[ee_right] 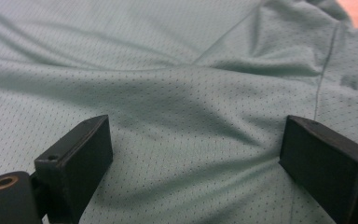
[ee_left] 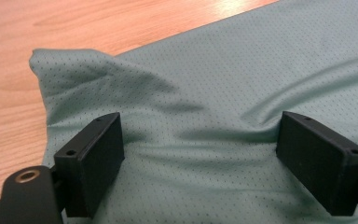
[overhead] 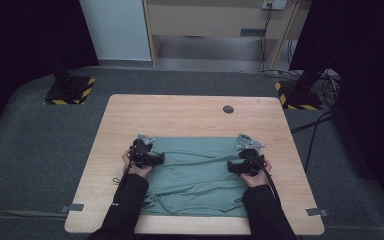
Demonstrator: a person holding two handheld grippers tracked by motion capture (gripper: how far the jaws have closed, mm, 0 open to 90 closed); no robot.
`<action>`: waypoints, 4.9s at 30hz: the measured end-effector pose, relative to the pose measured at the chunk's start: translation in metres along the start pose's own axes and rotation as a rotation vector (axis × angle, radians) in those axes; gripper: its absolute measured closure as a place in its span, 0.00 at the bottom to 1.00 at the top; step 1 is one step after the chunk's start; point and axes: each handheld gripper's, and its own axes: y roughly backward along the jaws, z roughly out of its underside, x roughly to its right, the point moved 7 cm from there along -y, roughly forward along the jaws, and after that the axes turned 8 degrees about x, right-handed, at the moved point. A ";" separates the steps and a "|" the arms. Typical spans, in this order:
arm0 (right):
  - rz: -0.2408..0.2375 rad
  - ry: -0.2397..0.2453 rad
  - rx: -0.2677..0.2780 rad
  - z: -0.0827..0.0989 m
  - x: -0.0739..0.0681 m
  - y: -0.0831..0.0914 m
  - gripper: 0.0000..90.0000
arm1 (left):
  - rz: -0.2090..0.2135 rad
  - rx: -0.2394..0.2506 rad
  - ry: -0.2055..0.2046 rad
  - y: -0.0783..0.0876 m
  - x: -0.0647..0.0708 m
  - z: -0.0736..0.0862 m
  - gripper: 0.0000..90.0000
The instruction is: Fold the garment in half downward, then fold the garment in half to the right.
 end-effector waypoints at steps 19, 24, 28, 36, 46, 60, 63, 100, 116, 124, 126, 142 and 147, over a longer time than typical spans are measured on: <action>-0.130 0.057 -0.033 0.037 -0.025 0.050 0.07 | 0.023 0.001 0.034 0.088 0.002 0.066 0.15; -0.126 0.083 -0.034 0.041 -0.024 0.049 0.07 | 0.045 -0.003 0.044 0.086 -0.002 0.068 0.12; -0.138 0.098 -0.002 0.043 -0.023 0.049 0.06 | 0.046 -0.003 0.039 0.083 -0.005 0.067 0.11; -0.150 0.111 0.045 0.044 -0.020 0.046 0.03 | 0.051 0.031 0.034 0.075 -0.008 0.063 0.07; -0.100 0.117 0.034 0.041 -0.018 0.051 0.06 | 0.105 0.018 0.057 0.089 -0.006 0.060 0.12; -0.069 0.072 0.121 0.029 0.009 0.081 0.07 | 0.151 0.044 0.130 0.128 -0.032 0.050 0.09; -0.066 0.072 0.131 0.028 0.009 0.086 0.08 | 0.165 0.051 0.146 0.133 -0.040 0.045 0.09; -0.320 0.225 0.193 -0.019 -0.119 0.093 0.10 | 0.266 0.094 0.180 0.110 -0.059 -0.008 0.05; -0.414 0.294 0.203 -0.030 -0.177 0.087 0.10 | 0.275 0.103 0.113 0.088 -0.058 -0.044 0.09; -0.451 0.324 0.202 -0.030 -0.202 0.083 0.11 | 0.287 0.096 0.107 0.074 -0.055 -0.049 0.11; -0.461 0.331 0.204 -0.029 -0.207 0.082 0.11 | 0.283 0.097 0.093 0.071 -0.055 -0.050 0.11; -0.555 0.365 0.192 -0.020 -0.259 0.072 0.11 | 0.289 0.057 0.099 0.041 -0.064 -0.037 0.15; -0.570 0.380 0.185 -0.016 -0.270 0.068 0.11 | 0.300 0.059 0.103 0.032 -0.067 -0.033 0.16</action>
